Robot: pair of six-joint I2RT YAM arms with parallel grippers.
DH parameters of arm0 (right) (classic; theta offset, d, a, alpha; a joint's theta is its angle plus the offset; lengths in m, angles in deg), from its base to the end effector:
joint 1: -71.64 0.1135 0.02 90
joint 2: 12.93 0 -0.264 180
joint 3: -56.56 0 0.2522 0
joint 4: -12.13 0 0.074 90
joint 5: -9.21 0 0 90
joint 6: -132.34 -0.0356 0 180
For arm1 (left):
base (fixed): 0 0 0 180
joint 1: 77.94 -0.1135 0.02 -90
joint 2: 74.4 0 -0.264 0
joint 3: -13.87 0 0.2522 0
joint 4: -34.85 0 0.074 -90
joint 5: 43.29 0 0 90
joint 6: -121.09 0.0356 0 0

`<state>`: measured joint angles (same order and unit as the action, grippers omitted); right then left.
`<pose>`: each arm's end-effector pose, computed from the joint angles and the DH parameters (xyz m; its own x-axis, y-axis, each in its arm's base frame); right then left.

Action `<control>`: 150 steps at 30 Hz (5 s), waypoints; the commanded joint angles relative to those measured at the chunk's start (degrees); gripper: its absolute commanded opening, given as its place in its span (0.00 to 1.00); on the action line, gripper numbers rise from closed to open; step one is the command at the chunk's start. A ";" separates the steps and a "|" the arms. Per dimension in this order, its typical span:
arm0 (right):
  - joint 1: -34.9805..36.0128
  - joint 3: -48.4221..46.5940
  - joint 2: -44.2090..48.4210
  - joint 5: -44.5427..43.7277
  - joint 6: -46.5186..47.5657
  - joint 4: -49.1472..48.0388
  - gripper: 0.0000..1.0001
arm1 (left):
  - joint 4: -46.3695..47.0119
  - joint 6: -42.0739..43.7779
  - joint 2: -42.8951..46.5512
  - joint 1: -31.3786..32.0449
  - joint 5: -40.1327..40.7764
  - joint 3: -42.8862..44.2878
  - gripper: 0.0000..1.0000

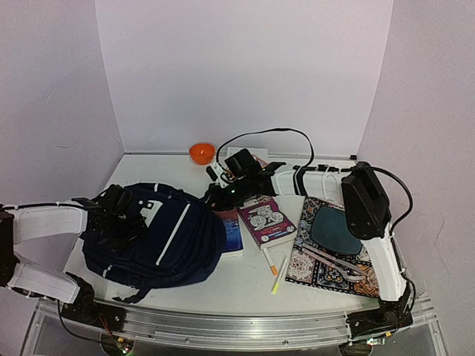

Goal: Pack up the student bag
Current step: Adjust the student bag at the corner of the board.

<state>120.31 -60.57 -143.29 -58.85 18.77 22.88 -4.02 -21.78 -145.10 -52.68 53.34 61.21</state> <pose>0.3428 0.4100 0.2135 -0.6147 -0.1373 -0.7767 -0.7377 0.4485 0.5045 0.1964 -0.0881 0.1659 -0.7822 -0.5066 -0.3627 -0.4115 0.8571 -0.3098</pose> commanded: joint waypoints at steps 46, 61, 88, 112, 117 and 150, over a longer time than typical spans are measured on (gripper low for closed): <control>-2.67 -0.40 -3.87 -1.30 -7.98 -3.49 0.47 | -0.86 6.84 -5.35 -4.25 0.40 5.54 0.89; -0.16 5.97 4.15 6.64 -6.31 -5.29 0.00 | 8.04 10.27 -12.47 -4.34 -1.92 5.78 0.86; 7.60 31.10 24.26 -5.14 -9.61 -9.07 0.32 | 9.23 26.86 -13.17 -4.34 -12.18 20.32 0.81; 4.45 9.65 10.95 -5.95 -17.95 2.92 0.39 | 3.05 38.28 -10.53 7.77 -15.19 22.36 0.82; 4.18 9.14 8.37 -7.39 -20.10 4.61 0.39 | 3.15 38.65 -12.79 8.63 -18.04 23.28 0.82; 2.12 9.74 7.58 -16.96 -27.41 8.40 0.38 | 3.72 40.26 -18.35 11.01 -18.96 24.59 0.82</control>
<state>123.69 -49.84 -136.58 -70.17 -7.76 25.99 -0.98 18.85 -165.42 -41.95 33.81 84.97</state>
